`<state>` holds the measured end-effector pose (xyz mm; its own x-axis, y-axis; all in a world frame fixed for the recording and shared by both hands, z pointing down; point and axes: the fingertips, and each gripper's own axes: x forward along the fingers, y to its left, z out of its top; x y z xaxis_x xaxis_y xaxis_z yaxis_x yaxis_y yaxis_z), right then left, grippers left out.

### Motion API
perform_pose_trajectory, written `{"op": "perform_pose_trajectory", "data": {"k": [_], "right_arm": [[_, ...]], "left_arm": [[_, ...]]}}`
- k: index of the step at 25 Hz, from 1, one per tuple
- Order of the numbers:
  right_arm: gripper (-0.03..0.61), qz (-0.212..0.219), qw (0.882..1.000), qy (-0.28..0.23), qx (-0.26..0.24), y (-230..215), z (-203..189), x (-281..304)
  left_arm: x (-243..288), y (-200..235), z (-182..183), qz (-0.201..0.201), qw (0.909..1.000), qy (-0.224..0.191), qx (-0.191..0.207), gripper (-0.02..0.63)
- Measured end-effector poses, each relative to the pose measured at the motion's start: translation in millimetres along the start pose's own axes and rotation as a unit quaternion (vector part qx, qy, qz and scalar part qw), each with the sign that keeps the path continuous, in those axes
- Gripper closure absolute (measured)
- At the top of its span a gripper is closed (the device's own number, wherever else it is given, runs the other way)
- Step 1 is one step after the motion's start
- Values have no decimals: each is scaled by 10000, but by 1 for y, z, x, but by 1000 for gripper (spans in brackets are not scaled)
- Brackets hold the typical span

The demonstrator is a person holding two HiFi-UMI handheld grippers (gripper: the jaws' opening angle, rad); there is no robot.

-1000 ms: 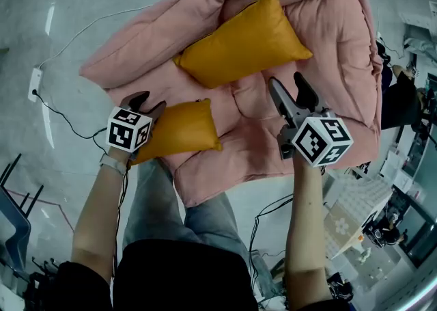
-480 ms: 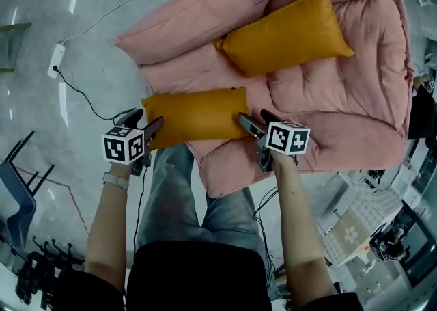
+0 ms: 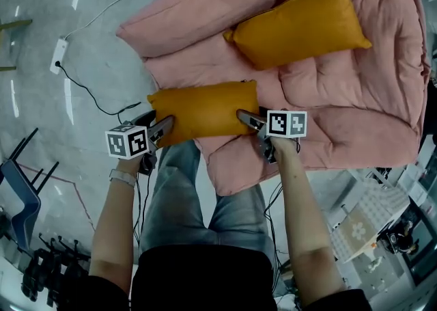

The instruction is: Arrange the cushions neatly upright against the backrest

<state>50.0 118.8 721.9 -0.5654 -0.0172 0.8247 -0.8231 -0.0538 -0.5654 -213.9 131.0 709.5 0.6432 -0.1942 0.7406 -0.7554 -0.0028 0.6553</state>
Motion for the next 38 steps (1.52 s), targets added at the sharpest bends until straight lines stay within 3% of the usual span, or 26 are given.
{"op": "perform_pose_trajectory", "data": {"k": [7, 11, 15, 27, 32, 38], "right_arm": [[284, -26, 9987, -73, -501, 16, -6, -15], [287, -107, 9959, -421, -789, 36, -1, -47], [287, -417, 9909, -724, -1051, 37, 11, -107], [295, -1851, 9516, -1676, -1793, 5, 63, -291], [296, -2291, 9340, -1897, -1978, -5, 87, -329], [305, -2600, 9250, -2100, -1810, -25, 111, -346]], "left_arm": [[-9, -22, -7, 10, 9985, 221, 510, 374], [-28, -43, -4, -44, 9965, 128, 819, 379], [-24, -86, 2, -426, 9943, 97, 968, 379], [58, -229, 25, -1489, 9750, 319, 1617, 379], [99, -260, 27, -1666, 9682, 502, 1799, 382], [151, -276, 28, -1687, 9605, 881, 2028, 387]]}}
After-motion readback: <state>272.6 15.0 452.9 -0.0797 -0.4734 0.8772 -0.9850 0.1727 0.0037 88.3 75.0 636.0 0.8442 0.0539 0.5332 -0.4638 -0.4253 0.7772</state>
